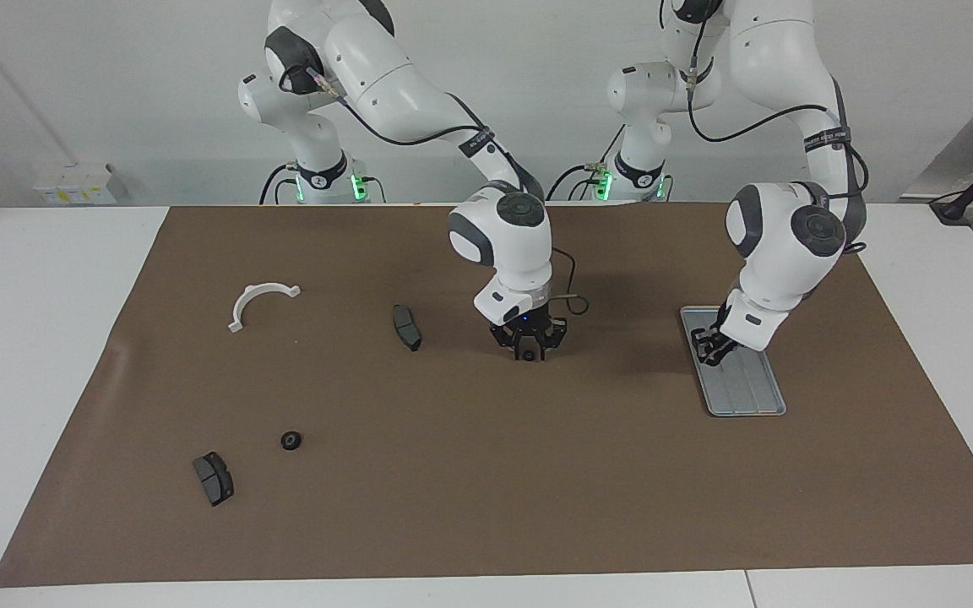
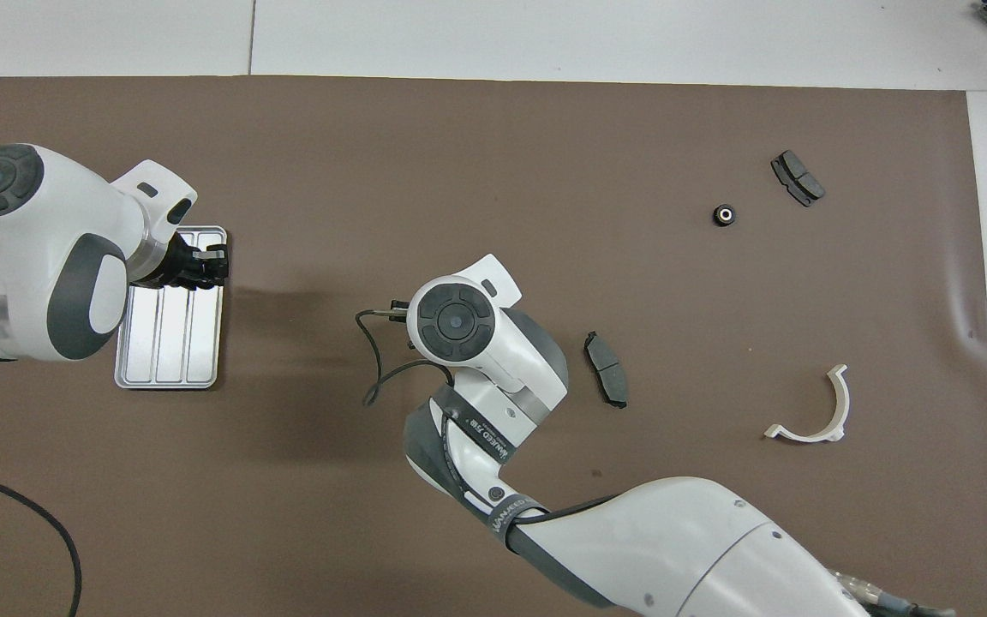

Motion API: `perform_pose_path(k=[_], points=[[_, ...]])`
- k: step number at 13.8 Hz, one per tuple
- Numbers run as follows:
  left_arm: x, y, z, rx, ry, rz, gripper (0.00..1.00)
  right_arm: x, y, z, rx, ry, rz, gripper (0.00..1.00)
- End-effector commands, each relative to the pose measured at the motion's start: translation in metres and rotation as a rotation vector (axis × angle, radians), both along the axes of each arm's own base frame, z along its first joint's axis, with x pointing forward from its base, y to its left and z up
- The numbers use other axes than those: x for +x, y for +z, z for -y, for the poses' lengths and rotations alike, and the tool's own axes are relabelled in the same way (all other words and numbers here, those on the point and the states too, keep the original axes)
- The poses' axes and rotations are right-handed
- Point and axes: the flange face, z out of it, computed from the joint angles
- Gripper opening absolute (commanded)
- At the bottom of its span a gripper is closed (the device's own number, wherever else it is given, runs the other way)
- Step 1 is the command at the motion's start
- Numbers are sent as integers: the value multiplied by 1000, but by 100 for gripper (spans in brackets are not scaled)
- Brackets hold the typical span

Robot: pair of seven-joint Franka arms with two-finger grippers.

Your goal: Place bearing gear from tray to pile

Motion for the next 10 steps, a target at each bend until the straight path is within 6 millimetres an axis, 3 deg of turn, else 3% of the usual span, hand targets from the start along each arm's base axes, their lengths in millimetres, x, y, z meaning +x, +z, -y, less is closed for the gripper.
perform_pose_path(k=[1, 3, 4, 6, 7, 9, 10], points=[[3, 3, 1, 13, 18, -7, 6, -1, -3, 3, 3, -26, 7, 34], [2, 2, 2, 14, 28, -9, 6, -3, 0, 0, -3, -31, 0, 4], [2, 2, 7, 14, 22, -9, 6, -2, 4, -2, -9, -34, -4, 0], [2, 4, 15, 13, 52, -3, 6, 9, 17, 6, -14, -50, 4, 0], [0, 4, 28, 12, 56, -2, 6, 13, 21, 12, -14, -51, 11, 0], [-4, 5, 57, 12, 79, 5, 6, 31, 41, 47, -17, -62, 30, 0], [-9, 6, 81, 11, 77, 11, 6, 34, 48, 65, -26, -44, 33, 0]])
